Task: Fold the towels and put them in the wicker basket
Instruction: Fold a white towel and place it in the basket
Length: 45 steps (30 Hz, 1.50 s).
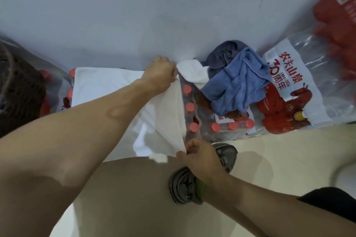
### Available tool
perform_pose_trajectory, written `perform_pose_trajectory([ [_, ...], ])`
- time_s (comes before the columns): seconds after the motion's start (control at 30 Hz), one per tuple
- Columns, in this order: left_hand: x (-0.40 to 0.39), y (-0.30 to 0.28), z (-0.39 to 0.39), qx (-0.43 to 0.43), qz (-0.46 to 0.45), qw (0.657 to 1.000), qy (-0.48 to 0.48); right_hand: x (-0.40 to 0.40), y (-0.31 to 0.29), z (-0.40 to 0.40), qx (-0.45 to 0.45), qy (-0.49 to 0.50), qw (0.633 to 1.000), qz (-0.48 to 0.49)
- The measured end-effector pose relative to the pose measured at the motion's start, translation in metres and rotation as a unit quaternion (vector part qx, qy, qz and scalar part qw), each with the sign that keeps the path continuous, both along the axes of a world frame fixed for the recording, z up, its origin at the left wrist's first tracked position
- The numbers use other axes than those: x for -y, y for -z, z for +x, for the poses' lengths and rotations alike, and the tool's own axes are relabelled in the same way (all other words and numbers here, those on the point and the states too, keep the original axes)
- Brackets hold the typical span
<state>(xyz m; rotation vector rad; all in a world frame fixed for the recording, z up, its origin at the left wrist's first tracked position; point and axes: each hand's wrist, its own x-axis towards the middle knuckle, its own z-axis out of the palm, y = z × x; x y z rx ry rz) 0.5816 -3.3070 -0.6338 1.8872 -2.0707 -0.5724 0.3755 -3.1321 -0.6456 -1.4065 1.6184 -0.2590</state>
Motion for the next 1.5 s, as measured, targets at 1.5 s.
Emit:
perform_pose_trajectory([
  [1.5, 0.003, 0.019, -0.012, -0.102, -0.172, 0.975, -0.096, 0.020, 0.000, -0.021, 0.032, 0.176, 0.980, 0.091],
])
